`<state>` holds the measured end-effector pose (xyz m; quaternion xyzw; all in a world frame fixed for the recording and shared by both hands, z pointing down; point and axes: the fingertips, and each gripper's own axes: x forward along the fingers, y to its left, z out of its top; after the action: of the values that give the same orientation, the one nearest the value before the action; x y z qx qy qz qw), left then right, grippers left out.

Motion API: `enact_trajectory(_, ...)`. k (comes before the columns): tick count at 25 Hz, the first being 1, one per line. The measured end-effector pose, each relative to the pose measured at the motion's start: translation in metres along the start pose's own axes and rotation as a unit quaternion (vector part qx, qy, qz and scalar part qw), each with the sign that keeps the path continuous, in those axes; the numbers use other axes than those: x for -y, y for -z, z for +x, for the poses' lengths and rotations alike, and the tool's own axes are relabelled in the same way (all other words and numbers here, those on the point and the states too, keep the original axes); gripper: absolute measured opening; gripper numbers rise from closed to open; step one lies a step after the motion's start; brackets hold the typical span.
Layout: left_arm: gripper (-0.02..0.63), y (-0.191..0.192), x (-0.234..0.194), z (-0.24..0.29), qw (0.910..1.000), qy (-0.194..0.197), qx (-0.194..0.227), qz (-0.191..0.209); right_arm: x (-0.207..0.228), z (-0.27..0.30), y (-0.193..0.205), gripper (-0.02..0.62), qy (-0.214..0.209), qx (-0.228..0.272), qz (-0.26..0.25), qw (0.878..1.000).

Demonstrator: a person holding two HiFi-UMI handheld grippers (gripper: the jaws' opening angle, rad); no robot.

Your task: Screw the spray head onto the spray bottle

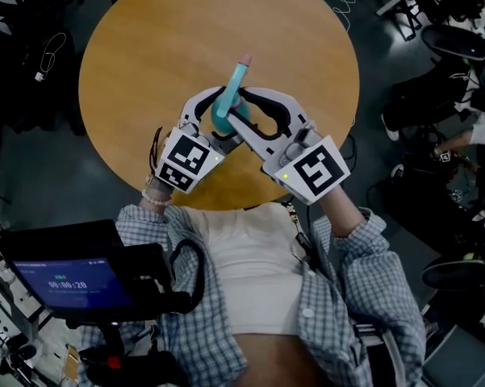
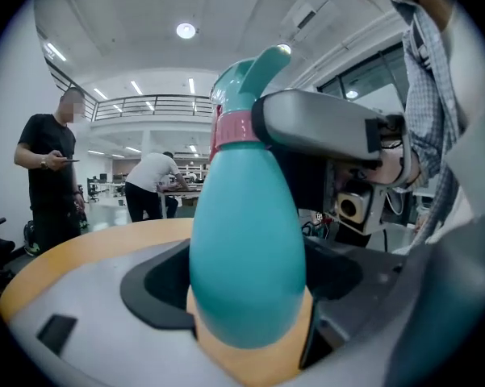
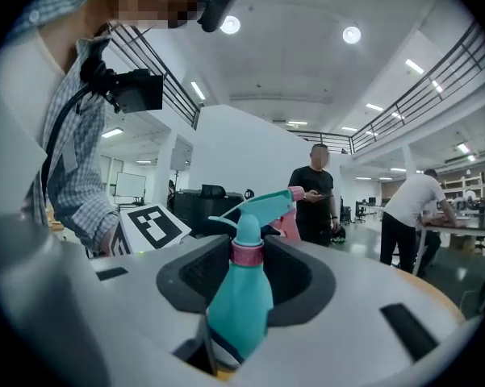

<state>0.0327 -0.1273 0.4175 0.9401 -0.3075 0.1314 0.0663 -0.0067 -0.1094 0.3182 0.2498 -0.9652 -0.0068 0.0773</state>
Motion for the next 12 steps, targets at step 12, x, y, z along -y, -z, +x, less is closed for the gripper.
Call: enact_trajectory(12, 0.411, 0.111, 0.012, 0.032, 0.9955, -0.038, -0.079, 0.037, -0.007, -0.007, 0.104, 0.123, 0.000, -0.021, 0.029, 0.999)
